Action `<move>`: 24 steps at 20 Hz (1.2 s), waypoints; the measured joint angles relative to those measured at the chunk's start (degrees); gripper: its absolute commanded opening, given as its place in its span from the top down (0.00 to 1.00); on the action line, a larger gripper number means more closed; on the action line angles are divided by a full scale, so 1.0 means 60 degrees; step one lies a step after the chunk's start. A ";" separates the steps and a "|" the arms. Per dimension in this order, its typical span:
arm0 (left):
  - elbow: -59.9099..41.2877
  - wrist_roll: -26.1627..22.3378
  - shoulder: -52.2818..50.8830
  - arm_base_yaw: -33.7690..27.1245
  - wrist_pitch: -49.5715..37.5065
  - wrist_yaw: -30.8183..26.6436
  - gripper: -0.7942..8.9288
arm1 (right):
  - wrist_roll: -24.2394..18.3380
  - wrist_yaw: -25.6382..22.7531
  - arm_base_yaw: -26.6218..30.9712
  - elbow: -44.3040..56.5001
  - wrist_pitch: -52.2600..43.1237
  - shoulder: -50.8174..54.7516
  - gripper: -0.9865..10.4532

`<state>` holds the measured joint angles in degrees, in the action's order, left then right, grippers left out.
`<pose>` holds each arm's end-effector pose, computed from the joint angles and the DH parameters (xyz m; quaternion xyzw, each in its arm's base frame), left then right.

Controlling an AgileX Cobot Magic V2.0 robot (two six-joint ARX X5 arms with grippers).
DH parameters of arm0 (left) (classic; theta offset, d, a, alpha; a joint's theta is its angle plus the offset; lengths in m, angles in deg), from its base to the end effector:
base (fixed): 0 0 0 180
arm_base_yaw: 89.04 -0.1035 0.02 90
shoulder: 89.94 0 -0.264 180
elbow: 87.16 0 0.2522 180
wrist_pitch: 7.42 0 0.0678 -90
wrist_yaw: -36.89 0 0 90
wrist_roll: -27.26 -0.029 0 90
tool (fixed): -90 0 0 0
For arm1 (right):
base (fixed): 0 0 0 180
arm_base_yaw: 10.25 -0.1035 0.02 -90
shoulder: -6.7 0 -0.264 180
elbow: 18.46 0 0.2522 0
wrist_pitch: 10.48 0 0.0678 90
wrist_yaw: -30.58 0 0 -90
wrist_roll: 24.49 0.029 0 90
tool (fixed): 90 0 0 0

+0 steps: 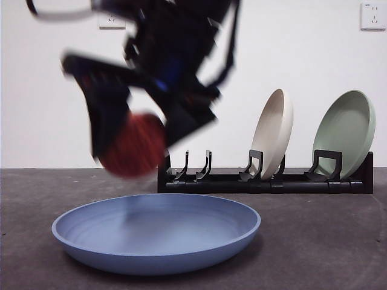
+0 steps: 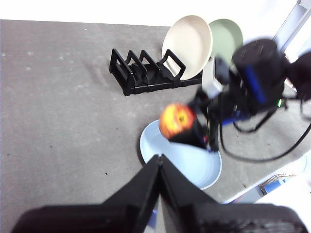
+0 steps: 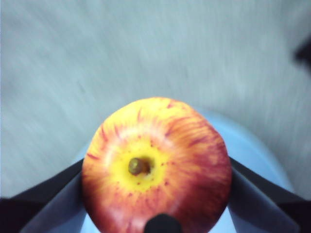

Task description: Take the blue plate from the plate rack,put the plate on the table,take the apple from the table,put the apple in the plate

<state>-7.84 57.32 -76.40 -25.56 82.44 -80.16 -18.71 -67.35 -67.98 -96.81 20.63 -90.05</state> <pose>-0.0095 0.0486 0.3571 -0.0978 0.2211 -0.2572 0.9356 0.1919 0.2963 0.2127 -0.1852 0.3707 0.3641 0.8341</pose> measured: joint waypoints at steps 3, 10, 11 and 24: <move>0.0000 -0.0018 0.0000 0.0000 0.0000 -0.0007 0.93 | 0.0437 0.0073 0.0011 0.0841 -0.0579 0.0000 0.83; 0.0000 -0.0321 0.0000 0.0000 0.0000 -0.0007 0.93 | 0.0918 -0.0291 0.0011 0.1457 -0.1450 -0.0004 0.77; 0.0000 -0.0342 0.0000 0.0000 0.0000 -0.0007 0.93 | 0.0936 -0.0284 0.0047 0.1585 -0.1614 0.0000 0.77; 0.0000 -0.0430 0.0000 0.0000 0.0000 -0.0087 0.93 | 0.1220 0.0135 0.0255 0.2004 -0.1851 0.0000 0.30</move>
<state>-7.84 54.74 -76.40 -25.56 82.44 -80.68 -11.38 -66.54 -66.45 -84.79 9.52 -90.05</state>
